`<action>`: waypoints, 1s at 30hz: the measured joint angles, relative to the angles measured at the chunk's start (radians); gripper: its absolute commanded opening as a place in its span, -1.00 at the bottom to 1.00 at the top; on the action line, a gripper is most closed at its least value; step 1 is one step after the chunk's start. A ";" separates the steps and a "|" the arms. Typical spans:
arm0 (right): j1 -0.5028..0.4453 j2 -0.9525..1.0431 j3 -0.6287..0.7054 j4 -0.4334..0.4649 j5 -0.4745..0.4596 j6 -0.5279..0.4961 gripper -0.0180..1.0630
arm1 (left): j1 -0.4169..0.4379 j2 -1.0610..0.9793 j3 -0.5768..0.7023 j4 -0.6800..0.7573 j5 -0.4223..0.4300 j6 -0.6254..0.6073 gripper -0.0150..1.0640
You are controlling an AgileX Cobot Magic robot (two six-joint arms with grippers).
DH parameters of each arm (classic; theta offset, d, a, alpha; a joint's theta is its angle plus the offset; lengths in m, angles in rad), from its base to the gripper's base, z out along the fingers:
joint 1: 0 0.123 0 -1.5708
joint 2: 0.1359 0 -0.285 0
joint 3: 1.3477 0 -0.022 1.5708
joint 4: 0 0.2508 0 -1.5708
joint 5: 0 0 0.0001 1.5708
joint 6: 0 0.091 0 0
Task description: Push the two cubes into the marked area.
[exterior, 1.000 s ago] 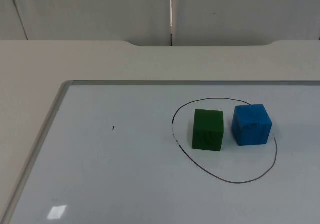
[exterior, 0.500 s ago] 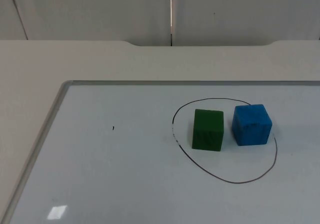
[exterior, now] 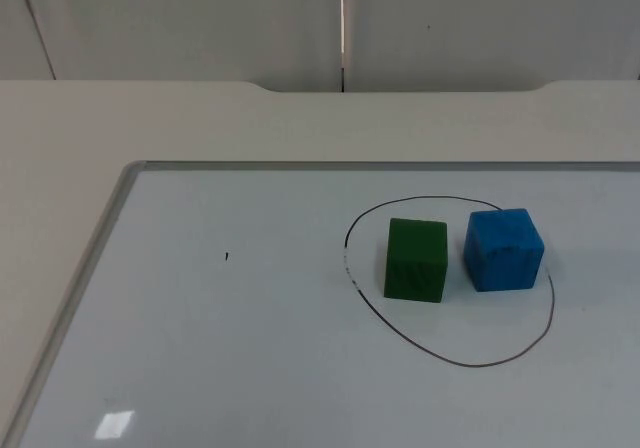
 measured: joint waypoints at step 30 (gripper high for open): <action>0.000 0.000 0.000 0.000 0.000 -0.003 0.57 | 0.000 0.000 0.000 0.000 0.000 0.000 0.47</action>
